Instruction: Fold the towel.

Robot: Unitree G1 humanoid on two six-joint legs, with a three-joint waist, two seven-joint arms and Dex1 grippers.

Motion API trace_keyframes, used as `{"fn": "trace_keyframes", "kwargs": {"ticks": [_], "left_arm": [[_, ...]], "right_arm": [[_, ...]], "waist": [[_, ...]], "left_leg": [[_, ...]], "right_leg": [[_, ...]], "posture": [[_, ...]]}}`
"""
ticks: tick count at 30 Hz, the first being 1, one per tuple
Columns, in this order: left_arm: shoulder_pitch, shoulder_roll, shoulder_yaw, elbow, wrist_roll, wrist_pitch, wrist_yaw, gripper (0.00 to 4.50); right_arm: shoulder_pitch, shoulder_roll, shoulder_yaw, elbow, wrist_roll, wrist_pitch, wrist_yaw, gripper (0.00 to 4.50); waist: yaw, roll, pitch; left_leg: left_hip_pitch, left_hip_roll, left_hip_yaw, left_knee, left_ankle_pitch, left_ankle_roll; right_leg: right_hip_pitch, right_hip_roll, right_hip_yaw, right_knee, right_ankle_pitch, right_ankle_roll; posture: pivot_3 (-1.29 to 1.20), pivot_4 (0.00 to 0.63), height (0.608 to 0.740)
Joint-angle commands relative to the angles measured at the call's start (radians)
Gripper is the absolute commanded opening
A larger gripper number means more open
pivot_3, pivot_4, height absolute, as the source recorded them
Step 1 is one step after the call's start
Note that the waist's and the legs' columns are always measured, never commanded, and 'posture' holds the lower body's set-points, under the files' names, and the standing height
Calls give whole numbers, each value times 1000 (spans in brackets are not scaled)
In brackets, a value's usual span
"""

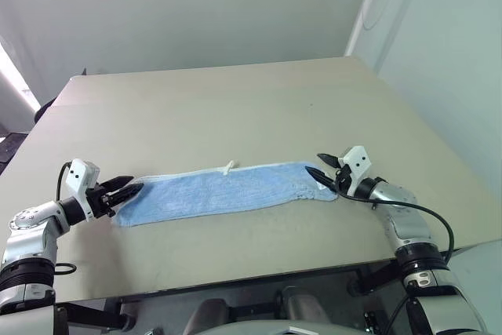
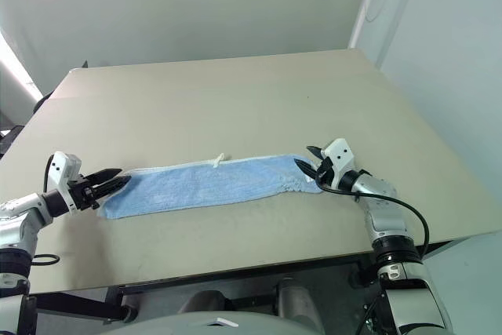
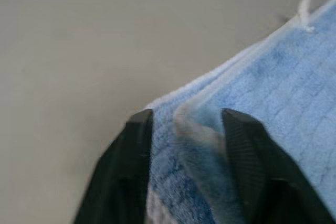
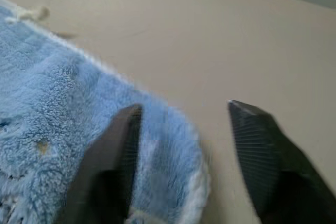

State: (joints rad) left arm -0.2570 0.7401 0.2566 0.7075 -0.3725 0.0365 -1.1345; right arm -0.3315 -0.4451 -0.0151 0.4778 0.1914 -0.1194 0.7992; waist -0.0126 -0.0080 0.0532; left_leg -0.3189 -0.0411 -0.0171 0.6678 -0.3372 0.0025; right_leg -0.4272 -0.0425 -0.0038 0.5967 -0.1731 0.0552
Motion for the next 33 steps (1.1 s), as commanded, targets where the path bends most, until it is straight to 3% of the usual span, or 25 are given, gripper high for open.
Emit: {"fn": "trace_keyframes", "kwargs": {"ticks": [1, 3, 6, 10, 13, 17, 19, 25, 33], "left_arm": [[-68, -1, 64, 37, -9, -43, 90, 2872], [-79, 6, 75, 48, -12, -58, 96, 2872], [-83, 15, 100, 52, -12, -87, 116, 2872], [-64, 28, 141, -12, -55, -47, 104, 2872], [3, 26, 163, -173, -129, 59, 59, 2872], [104, 20, 163, -416, -208, 193, 33, 2872], [125, 10, 154, -499, -226, 231, 41, 2872], [131, -24, 98, -617, -227, 288, 56, 2872], [143, -67, 23, -651, -205, 290, 53, 2872]], "right_arm": [[-32, 15, -37, -4, 21, -28, -21, 3972], [-49, 18, -58, 4, 36, -8, -42, 4447], [-93, 25, -139, -10, 119, 124, -114, 4447], [-135, -20, -252, -90, 283, 515, -187, 4447], [-157, -88, -294, -109, 362, 821, -221, 4447], [-205, -247, -253, -39, 486, 1264, -30, 4447], [-193, -294, -237, -30, 524, 1335, 80, 4447], [-119, -347, -192, -69, 552, 1445, 190, 4447], [-104, -230, -157, -50, 532, 1482, 130, 4447]], "waist": [[1, -1, 0], [1, -1, -1], [-2, -1, -1], [1, -1, -1], [4, -2, -1], [3, -1, -1], [3, -1, -1], [-1, -1, -1], [-9, -6, -4]], "left_leg": [[0, 0, 0, 0, 0, 0], [0, 0, 0, 0, 0, 0], [0, 0, 0, 0, 0, 0], [-1, 0, -1, 0, 0, 0], [-3, 0, -1, -1, 0, 0], [-4, 0, -1, -1, 0, 1], [-3, 0, -1, -1, -1, 1], [-2, 0, 1, 0, 0, 1], [-1, 4, 6, 0, 0, 1]], "right_leg": [[0, 0, 0, 0, 0, 0], [0, 0, 0, 0, 0, 0], [0, -1, 0, 0, 0, 0], [-2, -2, 0, 0, 0, 0], [-3, -2, 0, 0, 0, 0], [-3, -4, 0, -1, 0, -1], [-3, -3, 0, -2, -2, -3], [4, 1, 0, -1, -4, 3], [3, 8, 4, -1, -3, 4]], "posture": [[0, 0, 740], [0, 0, 740], [0, 0, 740], [0, 0, 740], [0, 0, 740], [0, 0, 740], [0, 0, 740], [0, 0, 740], [0, 0, 740]]}}
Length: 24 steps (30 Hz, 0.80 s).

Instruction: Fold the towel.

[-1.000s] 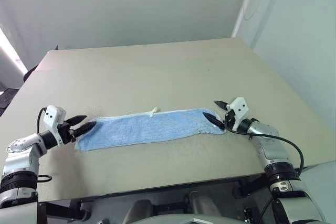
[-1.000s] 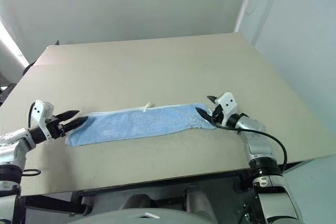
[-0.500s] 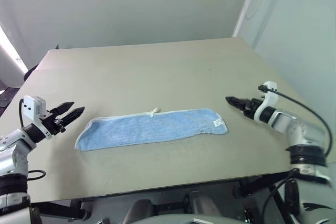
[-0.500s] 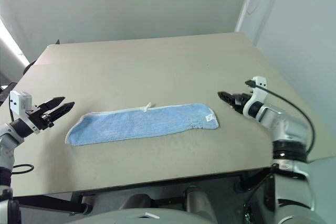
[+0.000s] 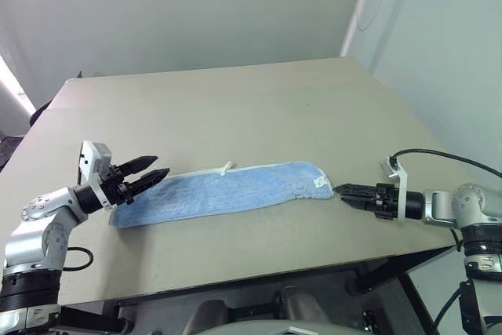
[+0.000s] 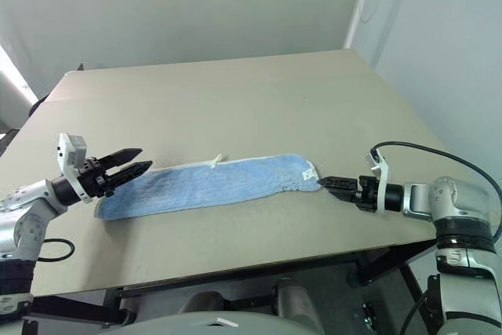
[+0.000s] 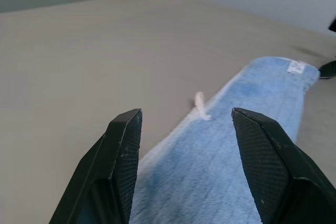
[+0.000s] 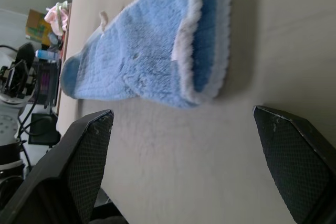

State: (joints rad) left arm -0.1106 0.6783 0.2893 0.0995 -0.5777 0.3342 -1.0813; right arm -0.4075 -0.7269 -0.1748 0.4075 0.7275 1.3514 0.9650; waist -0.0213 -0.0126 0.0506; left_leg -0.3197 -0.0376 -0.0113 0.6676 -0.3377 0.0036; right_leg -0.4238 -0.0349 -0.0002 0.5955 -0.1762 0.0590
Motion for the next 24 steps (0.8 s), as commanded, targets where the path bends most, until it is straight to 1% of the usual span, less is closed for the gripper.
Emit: {"fn": "trace_keyframes", "kwargs": {"ticks": [1, 5, 10, 16, 20, 21, 22, 24], "left_arm": [[-1, -9, -21, -45, 8, -14, -2, 2872], [12, -23, -47, -60, 13, -13, -4, 2872], [41, -29, -70, -80, 18, -11, -7, 2872], [48, -46, -90, -91, 27, -12, 3, 2872], [51, -51, -97, -94, 33, -16, 8, 2872], [52, -52, -96, -95, 33, -16, 11, 2872], [53, -50, -97, -92, 38, -21, 12, 2872], [58, -48, -100, -84, 47, -29, 10, 2872]], "right_arm": [[-39, 72, -5, 42, -12, 11, -60, 4447], [-90, 133, -44, 85, -6, 32, -102, 4447], [-129, 183, -48, 89, -2, 51, -122, 4447], [-185, 251, -50, 129, -9, 54, -147, 4447], [-230, 285, -91, 191, -27, 9, -195, 4447], [-237, 284, -101, 210, -29, -3, -201, 4047], [-241, 279, -109, 223, -32, -14, -205, 3874], [-245, 267, -123, 239, -37, -32, -212, 3061]], "waist": [[-2, -4, -2], [-20, -7, -4], [-31, -7, -4], [-28, -5, -3], [-25, -5, -3], [-24, -4, -2], [-23, -4, -2], [-22, -3, -2]], "left_leg": [[0, 1, 0, 0, 0, 0], [1, 5, 1, 0, 0, 0], [3, 11, 3, 0, 0, 0], [1, 16, 3, 0, 0, 0], [1, 17, 3, 0, 0, 0], [1, 17, 3, 0, 0, 0], [1, 17, 3, 0, 0, 0], [0, 16, 3, 0, 0, 0]], "right_leg": [[0, 1, 0, 0, 0, 0], [0, 5, 1, 0, 1, -6], [0, 11, 1, 1, 1, -7], [-3, 18, 2, 1, 3, -9], [-3, 19, 2, 1, 3, -10], [-3, 19, 2, 1, 3, -10], [-3, 19, 2, 0, 3, -10], [-3, 19, 3, 0, 3, -10]], "posture": [[0, 0, 740], [0, 0, 740], [0, 0, 740], [0, 0, 740], [0, 0, 740], [0, 0, 740], [0, 0, 740], [0, 0, 740]]}}
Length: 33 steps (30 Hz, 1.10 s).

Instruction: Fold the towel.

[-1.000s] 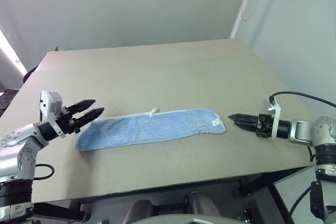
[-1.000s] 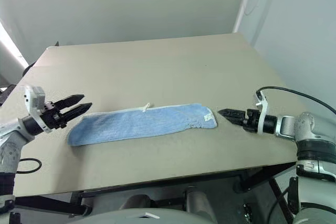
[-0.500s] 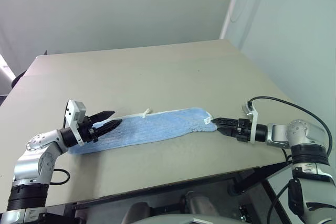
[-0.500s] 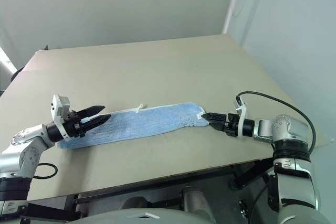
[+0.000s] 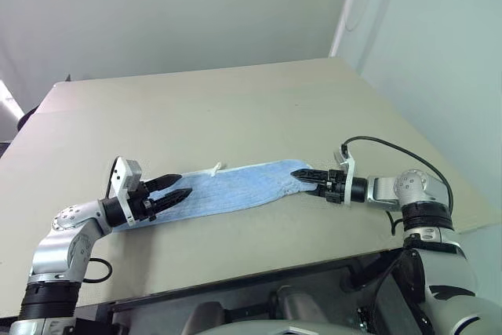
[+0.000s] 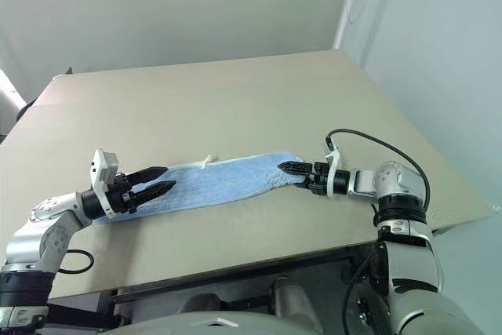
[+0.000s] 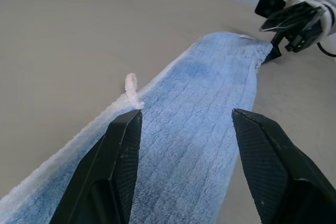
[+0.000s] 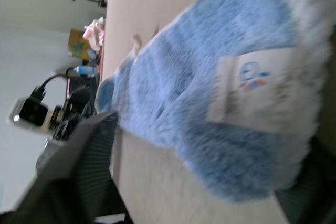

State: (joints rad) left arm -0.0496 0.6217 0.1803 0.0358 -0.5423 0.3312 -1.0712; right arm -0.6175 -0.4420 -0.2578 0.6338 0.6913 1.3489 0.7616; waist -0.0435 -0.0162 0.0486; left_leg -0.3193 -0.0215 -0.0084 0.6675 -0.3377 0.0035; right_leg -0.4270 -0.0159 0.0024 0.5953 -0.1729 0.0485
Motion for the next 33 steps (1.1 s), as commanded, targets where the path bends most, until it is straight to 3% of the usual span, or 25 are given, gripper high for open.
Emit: {"fn": "trace_keyframes", "kwargs": {"ticks": [1, 8, 9, 18, 23, 29, 33], "left_arm": [[0, 10, 8, -20, 15, -28, -1, 2872], [1, 6, 4, -14, 30, -37, 0, 2872], [-2, 5, 3, -12, 32, -38, 0, 2872], [-34, 8, -11, 19, 52, -43, -5, 2872], [-42, 4, -3, 28, 51, -44, 0, 2872], [-38, -6, -6, 31, 55, -47, 7, 2872], [-38, -15, -11, 28, 55, -42, 12, 2872]], "right_arm": [[-34, -24, -44, 14, -2, -36, -7, 2781], [2, -86, -69, -57, 20, -39, 25, 239], [10, -95, -69, -78, 26, -32, 33, 35], [112, -296, 4, -258, 13, -61, 173, 35], [198, -494, 168, -402, -153, -383, 328, 35], [157, -458, 183, -630, -134, -506, 357, 35], [123, -378, 264, -755, -105, -512, 384, 35]], "waist": [[1, 1, 0], [0, 1, 1], [0, 1, 1], [2, 2, 1], [2, 3, 2], [-10, 2, 4], [-6, 0, 5]], "left_leg": [[0, 0, 0, 0, 0, 0], [-1, -2, 3, 0, -1, 1], [-1, -2, 3, 0, -1, 1], [-1, -3, 4, 0, -1, 1], [-1, -3, 5, -1, -1, 1], [1, -1, 6, -1, -1, 1], [0, 1, 4, -1, -1, 1]], "right_leg": [[0, 0, 0, 0, 0, 0], [-1, -1, 6, -1, 1, 1], [-1, -1, 7, -1, 0, 1], [-1, 1, 9, -2, 0, 0], [-1, 1, 10, -3, -1, 0], [-2, 4, 12, -2, -1, 0], [-2, 6, 10, -2, -1, 0]], "posture": [[0, 0, 740], [0, 0, 740], [0, 0, 740], [0, 0, 740], [0, 0, 740], [0, 0, 740], [0, 0, 740]]}}
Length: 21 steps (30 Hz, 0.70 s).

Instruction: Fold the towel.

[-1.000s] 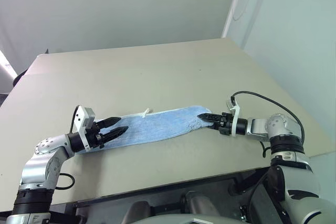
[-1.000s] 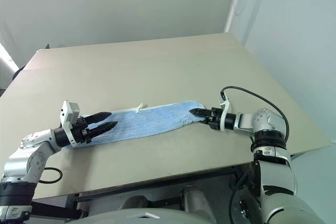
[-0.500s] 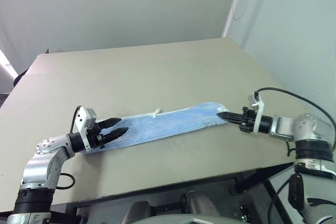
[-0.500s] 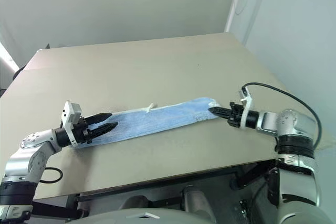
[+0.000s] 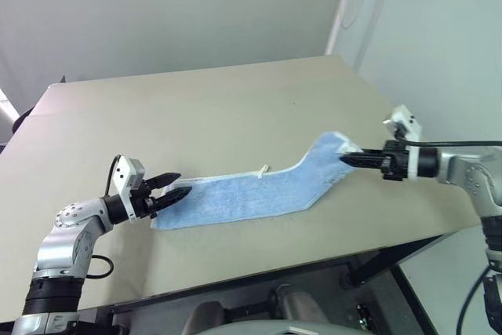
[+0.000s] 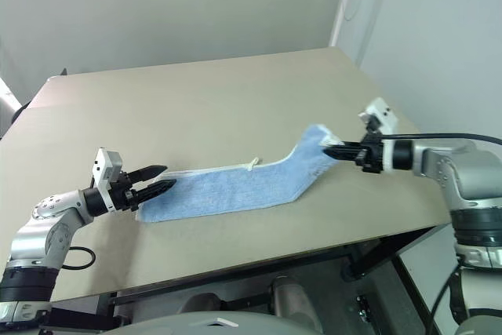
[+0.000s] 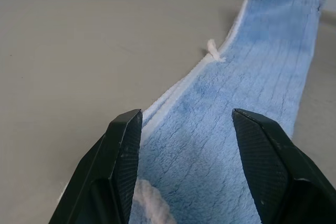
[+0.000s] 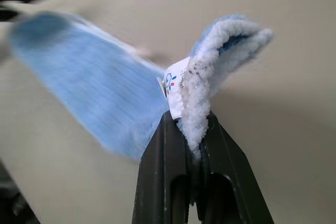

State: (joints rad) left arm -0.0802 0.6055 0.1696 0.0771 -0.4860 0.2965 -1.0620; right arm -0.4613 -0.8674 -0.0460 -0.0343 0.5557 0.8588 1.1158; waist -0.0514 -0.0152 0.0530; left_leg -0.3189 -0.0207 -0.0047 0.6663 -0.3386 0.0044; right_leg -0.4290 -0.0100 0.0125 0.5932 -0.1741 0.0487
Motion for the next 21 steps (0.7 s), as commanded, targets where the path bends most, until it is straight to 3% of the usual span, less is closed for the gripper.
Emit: {"fn": "trace_keyframes", "kwargs": {"ticks": [1, 5, 14, 17, 21], "left_arm": [[-7, -1, -5, -16, -2, -3, 1, 2872], [-8, -14, -18, -20, 7, -5, 11, 2872], [24, -17, -18, -48, 5, -5, 35, 2872], [32, -13, -14, -53, 0, -3, 36, 2872], [33, -4, -10, -49, 0, -1, 38, 2872]], "right_arm": [[-44, 74, 84, -92, 24, -27, 33, 35], [-103, 181, 254, -38, -65, -48, 22, 35], [-146, 318, 390, 89, -175, -84, -10, 35], [-161, 349, 388, 117, -183, -84, -11, 803], [-151, 348, 364, 90, -156, -96, 30, 2161]], "waist": [[4, -1, 0], [9, 0, 0], [34, -1, 0], [38, -1, 0], [37, -1, 0]], "left_leg": [[0, 0, 0, 0, 0, 0], [-1, -1, 1, 0, 0, 0], [-3, -4, 2, 1, -1, -1], [-3, -4, 1, 1, -1, -1], [-2, -4, 1, 1, -1, -1]], "right_leg": [[0, 0, 0, 0, 0, 0], [-2, -1, 1, 0, 0, 0], [-8, -6, 3, 0, 3, 2], [-8, -6, 3, 1, 3, 2], [-8, -6, 3, 1, 2, 1]], "posture": [[0, 0, 740], [0, 0, 740], [0, 0, 740], [0, 0, 740], [0, 0, 740]]}}
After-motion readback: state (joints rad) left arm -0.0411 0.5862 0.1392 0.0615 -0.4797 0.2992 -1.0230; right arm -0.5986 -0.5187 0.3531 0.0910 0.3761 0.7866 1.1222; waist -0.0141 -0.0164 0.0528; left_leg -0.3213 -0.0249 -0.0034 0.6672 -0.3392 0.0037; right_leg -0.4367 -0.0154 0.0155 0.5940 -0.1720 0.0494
